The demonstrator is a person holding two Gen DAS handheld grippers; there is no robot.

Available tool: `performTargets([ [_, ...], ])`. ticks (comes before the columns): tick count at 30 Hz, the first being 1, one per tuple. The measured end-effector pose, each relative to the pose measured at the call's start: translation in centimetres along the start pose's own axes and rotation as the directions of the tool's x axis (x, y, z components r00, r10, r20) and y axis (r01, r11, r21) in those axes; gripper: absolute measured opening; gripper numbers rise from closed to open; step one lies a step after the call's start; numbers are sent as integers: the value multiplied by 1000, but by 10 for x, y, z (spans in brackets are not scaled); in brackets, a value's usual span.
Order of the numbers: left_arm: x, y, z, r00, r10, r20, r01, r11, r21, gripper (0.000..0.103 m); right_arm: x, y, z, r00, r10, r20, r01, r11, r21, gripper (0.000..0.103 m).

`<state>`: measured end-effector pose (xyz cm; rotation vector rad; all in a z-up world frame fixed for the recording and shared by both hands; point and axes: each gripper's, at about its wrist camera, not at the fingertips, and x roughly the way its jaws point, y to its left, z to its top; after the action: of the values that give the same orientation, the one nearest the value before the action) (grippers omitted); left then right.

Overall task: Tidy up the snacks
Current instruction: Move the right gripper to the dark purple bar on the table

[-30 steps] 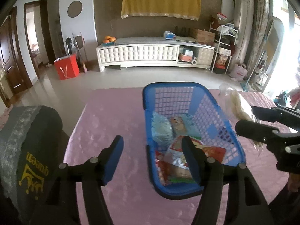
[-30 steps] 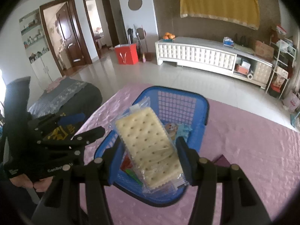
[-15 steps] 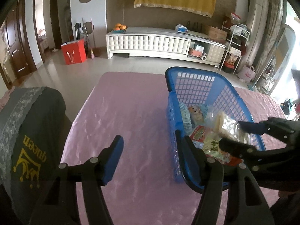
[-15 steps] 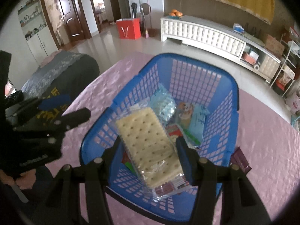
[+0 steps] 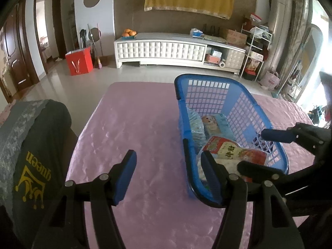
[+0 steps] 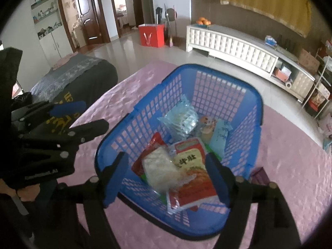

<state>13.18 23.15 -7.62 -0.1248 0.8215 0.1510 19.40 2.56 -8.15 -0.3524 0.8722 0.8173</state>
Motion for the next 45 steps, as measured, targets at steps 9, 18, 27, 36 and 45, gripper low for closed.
performTargets([
  [9, -22, -25, 4, 999, -33, 38, 32, 999, 5, 62, -38, -14, -8, 997, -20, 69, 20, 1000, 4, 91],
  [18, -43, -73, 13, 992, -78, 103, 65, 990, 123, 62, -72, -48, -15, 989, -55, 136, 47, 997, 63, 102],
  [27, -34, -106, 30, 991, -64, 115, 42, 982, 182, 96, -88, -83, -24, 982, -102, 158, 86, 991, 102, 102],
  [36, 2, -114, 43, 999, 0, 55, -9, 987, 159, 103, -70, -118, -31, 980, -162, 113, 147, 980, 135, 103],
  [45, 50, -109, 46, 997, 41, -65, -32, 990, 136, 103, -35, -150, -43, 990, -139, 23, 134, 981, 142, 103],
])
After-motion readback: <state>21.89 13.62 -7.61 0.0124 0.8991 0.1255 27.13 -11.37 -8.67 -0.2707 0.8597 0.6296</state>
